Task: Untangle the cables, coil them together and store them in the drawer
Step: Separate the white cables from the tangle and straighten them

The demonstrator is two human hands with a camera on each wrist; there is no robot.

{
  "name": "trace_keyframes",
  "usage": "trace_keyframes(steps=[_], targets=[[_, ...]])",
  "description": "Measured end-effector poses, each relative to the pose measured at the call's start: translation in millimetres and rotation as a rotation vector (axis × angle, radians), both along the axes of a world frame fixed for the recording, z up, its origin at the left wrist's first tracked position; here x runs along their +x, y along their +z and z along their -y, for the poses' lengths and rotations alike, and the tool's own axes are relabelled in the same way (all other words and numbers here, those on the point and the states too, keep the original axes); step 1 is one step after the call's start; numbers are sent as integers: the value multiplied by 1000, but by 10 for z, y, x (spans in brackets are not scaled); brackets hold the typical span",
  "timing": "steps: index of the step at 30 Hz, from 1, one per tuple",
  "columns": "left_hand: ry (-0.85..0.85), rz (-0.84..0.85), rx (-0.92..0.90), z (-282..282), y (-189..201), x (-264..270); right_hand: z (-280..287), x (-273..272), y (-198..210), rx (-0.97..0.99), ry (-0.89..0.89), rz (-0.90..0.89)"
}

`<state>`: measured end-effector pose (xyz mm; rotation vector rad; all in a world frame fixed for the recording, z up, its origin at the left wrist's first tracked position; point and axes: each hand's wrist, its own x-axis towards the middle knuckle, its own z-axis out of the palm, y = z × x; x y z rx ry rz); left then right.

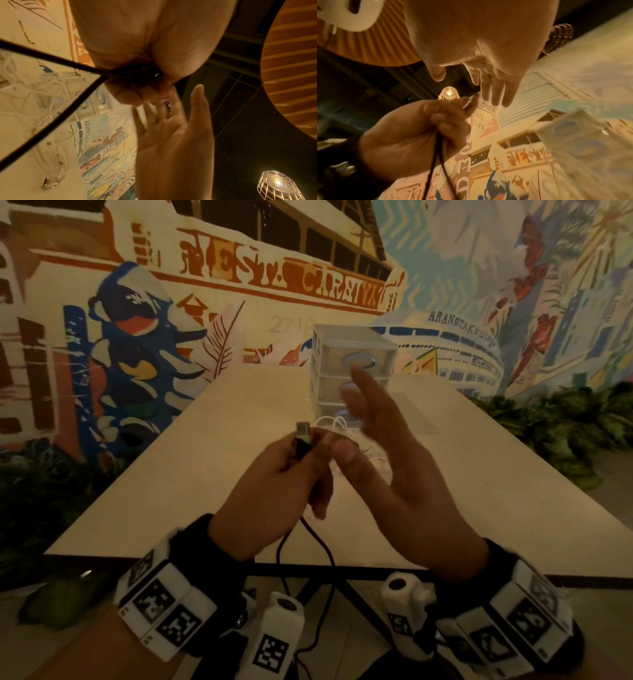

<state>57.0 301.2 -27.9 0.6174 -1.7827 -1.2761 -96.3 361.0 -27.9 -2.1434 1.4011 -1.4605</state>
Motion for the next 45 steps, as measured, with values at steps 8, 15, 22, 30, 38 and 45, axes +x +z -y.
trace_keyframes(steps=[8, 15, 22, 30, 38, 45], targets=[[228, 86, -342, 193, 75, 69, 98, 232, -431, 505, 312, 119], [-104, 253, -247, 208, 37, 198, 61, 240, -476, 455, 231, 170], [-96, -163, 190, 259, 84, 151, -84, 184, -657, 467, 271, 144], [-37, -260, 289, 456, 438, 539, -449, -260, -1022, 826, 266, 123], [-40, -252, 329, 542, 336, 554, -418, -343, -826, 810, 195, -271], [-21, -178, 353, 495, 196, 641, -160, -315, -112, 636, 104, -416]])
